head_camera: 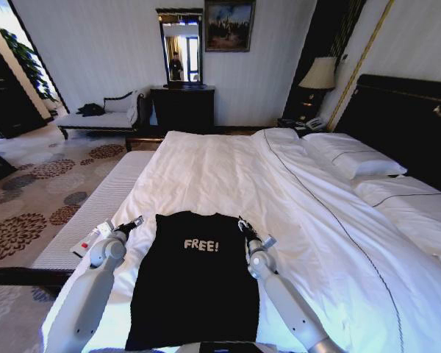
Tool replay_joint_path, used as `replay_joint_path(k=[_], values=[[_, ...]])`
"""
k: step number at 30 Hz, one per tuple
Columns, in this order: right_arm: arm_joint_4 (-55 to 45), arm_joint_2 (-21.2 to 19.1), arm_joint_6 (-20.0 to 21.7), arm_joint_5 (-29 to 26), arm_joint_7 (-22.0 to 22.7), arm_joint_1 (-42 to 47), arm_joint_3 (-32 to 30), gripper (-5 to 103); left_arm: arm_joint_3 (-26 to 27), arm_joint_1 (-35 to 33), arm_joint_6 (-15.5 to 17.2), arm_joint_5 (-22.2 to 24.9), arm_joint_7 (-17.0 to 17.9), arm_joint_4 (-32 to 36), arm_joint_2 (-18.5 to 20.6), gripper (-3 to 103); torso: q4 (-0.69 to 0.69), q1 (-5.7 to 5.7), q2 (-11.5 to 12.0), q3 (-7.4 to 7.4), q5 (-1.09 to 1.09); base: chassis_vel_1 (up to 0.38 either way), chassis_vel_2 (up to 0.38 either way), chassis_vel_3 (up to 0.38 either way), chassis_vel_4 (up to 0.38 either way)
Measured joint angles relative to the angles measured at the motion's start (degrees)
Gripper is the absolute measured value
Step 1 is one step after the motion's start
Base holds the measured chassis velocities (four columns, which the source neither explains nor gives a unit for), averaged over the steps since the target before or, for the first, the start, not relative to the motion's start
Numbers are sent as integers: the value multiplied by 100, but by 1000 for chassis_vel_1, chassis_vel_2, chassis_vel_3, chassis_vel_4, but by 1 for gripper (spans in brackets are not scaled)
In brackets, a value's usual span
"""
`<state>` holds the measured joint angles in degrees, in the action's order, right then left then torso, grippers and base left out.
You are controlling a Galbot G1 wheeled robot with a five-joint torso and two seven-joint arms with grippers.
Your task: Fold the clothes on the bed.
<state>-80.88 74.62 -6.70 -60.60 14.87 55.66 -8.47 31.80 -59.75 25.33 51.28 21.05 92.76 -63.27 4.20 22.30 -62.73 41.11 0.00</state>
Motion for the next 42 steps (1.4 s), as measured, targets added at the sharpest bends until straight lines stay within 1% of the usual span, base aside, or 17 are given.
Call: replay_joint_path(k=[3, 5, 8, 11, 12, 13, 14, 16, 19, 21, 22, 24, 26, 27, 29, 36, 42], values=[[-5, 9, 0, 11, 9, 16, 13, 47, 5, -1, -3, 0, 2, 9, 1, 100, 0, 0, 0, 0, 0, 0, 0, 0, 0], [10, 21, 0, 29, 15, 23, 15, 36, 9, -1, -6, 2, 6, 23, 2, 100, 0, -1, 0, 0, 0, 0, 0, 0, 0], [13, 22, 0, 34, 18, 24, 16, 30, 10, 1, -9, 5, 8, 31, 2, 100, 0, -1, 0, 0, 0, 0, 0, 0, 0], [16, 23, 0, 38, 27, 23, 24, 14, 10, 10, -19, 20, 10, 37, 3, 100, 0, 0, 0, 0, 0, 0, 0, 0, 0], [16, 23, 0, 38, 27, 23, 24, 14, 10, 10, -19, 20, 10, 37, 3, 100, 0, 0, 0, 0, 0, 0, 0, 0, 0], [21, 26, 0, 44, 32, 23, 25, 9, 9, 14, -21, 25, 10, 37, 3, 100, 0, 0, 0, 0, 0, 0, 0, 0, 0], [27, 29, -1, 55, 36, 21, 25, 9, 3, 17, -24, 32, 10, 37, 4, 100, 0, 0, 0, 0, 0, 0, 0, 0, 0], [41, 37, -31, 113, 37, 10, 23, 2, -35, 26, -39, 74, 8, 28, 5, 100, 0, 0, 0, 0, 0, 0, 0, 0, 0], [40, 41, -61, 142, 37, -6, 4, 0, -98, 56, -76, 135, 2, -10, -2, 100, 0, 0, 0, 0, 0, 0, 0, 0, 0], [-10, 42, -83, 148, 38, -32, -48, 0, -199, 186, -291, 354, -58, -141, -54, 100, -1, -1, 0, 0, 1, 0, 0, 0, 0], [-10, 42, -83, 148, 38, -32, -48, 0, -199, 186, -291, 354, -58, -141, -54, 100, -1, -1, 0, 0, 1, 0, 0, 0, 0], [-71, 40, -89, 147, 45, -55, -98, 0, -264, 371, -430, 652, -85, -297, -148, 100, -1, 0, 0, 0, 0, 0, 0, 0, 0], [-156, 33, -91, 138, 65, -73, -152, 0, -360, 672, -516, 1146, -86, -534, -311, 100, 2, 0, 0, 0, 1, 0, 0, 0, 0], [-156, 33, -91, 138, 65, -73, -152, 0, -360, 672, -516, 1146, -86, -534, -311, 100, 2, 0, 0, 0, 1, 0, 0, 0, 0], [-203, 15, -91, 143, 93, -74, -165, 0, -512, 910, -495, 1428, -86, -849, -509, 100, 2, 0, 0, 0, 0, 0, 0, 0, 0], [-264, -22, -91, 193, 102, -50, -179, 0, -686, 1038, -310, 1478, -160, -1357, -847, 100, -1, 0, 1, 0, 1, 0, 0, 0, 0], [-266, -48, -100, 223, 105, -32, -211, 0, -734, 1111, -288, 1449, -168, -1468, -922, 100, -1, 0, 0, 0, 1, 0, 0, 0, 0]])
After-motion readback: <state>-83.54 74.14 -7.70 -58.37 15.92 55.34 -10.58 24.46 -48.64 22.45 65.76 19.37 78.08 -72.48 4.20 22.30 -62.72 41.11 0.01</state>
